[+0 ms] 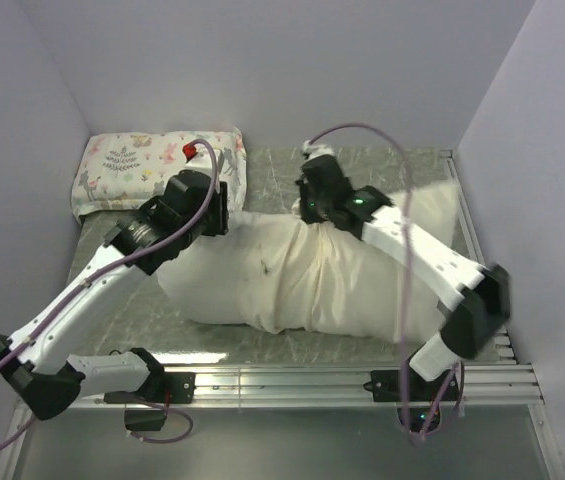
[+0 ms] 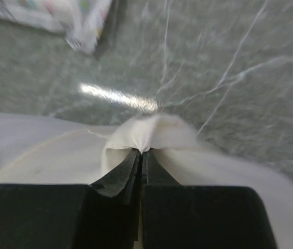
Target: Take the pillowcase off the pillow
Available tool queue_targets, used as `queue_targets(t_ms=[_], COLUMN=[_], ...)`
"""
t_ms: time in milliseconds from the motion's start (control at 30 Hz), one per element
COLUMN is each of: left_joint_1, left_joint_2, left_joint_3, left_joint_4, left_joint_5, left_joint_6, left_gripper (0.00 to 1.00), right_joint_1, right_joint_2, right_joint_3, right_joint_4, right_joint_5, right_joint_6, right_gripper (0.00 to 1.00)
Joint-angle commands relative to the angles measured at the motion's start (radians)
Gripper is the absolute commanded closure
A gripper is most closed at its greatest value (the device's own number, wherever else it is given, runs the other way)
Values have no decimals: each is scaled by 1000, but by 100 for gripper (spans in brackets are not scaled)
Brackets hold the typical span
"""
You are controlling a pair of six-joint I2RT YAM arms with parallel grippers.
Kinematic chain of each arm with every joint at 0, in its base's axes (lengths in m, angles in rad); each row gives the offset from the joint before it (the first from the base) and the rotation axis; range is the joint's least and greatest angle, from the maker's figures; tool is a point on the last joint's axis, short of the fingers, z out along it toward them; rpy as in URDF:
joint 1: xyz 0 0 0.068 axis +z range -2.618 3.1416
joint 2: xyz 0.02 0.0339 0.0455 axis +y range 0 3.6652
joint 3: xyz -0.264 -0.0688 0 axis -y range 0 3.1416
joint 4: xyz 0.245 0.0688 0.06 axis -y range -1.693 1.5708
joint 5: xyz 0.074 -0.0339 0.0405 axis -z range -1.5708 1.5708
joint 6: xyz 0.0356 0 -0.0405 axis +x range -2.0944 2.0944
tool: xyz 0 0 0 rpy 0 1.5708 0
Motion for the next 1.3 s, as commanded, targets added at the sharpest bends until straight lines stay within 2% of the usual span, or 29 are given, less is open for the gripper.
queue_targets(t_ms=[0, 67, 100, 200, 233, 267, 300, 333, 400, 500, 600, 733, 833, 967, 1033, 1167, 1233, 1267], left_joint_1=[136, 166, 178, 181, 181, 181, 181, 181, 181, 181, 181, 181, 181, 181, 181, 181, 181, 181], left_joint_2=[51, 74, 72, 21, 4, -10, -38, -49, -81, -127, -194, -270, -297, -300, -296, -288, -279, -276], left_joint_3=[-75, -87, -92, -78, -66, -52, -29, -17, -15, -81, -188, -314, -411, -554, -593, -678, -695, -706], left_joint_4=[154, 183, 194, 250, 260, 267, 272, 266, 254, 241, 251, 280, 304, 364, 398, 439, 456, 459], left_joint_5=[189, 209, 215, 219, 214, 214, 202, 193, 188, 180, 168, 188, 199, 226, 229, 214, 203, 197], left_joint_6=[48, 44, 42, 38, 39, 44, 47, 44, 35, -4, -63, -134, -176, -228, -251, -277, -289, -295], left_gripper=[57, 51, 37, 19, 12, 9, 7, 4, 3, 3, 4, 4, 4, 5, 5, 10, 14, 16], right_joint_1=[-13, -8, -8, -15, -15, -18, -19, -19, -21, -22, -28, -28, -1, 76, 111, 125, 133, 133], right_joint_2=[204, 289, 306, 357, 364, 372, 374, 369, 346, 303, 246, 148, 44, -80, -100, -79, -74, -71], right_joint_3=[-55, -49, -41, 24, 49, 95, 115, 135, 192, 265, 324, 310, 185, -87, -190, -291, -334, -342], right_joint_4=[203, 240, 245, 228, 214, 193, 183, 174, 153, 116, 84, 48, 51, 120, 151, 191, 226, 231], right_joint_5=[-163, -195, -189, -154, -146, -142, -116, -102, -73, -4, 35, 24, -1, 38, 48, 27, 18, 13], right_joint_6=[18, 26, 26, 4, 0, -8, -11, -14, -26, -45, -54, -39, -19, 15, 38, 59, 64, 67], right_gripper=[100, 100, 100, 99, 96, 91, 79, 72, 54, 38, 30, 27, 27, 25, 24, 24, 26, 30])
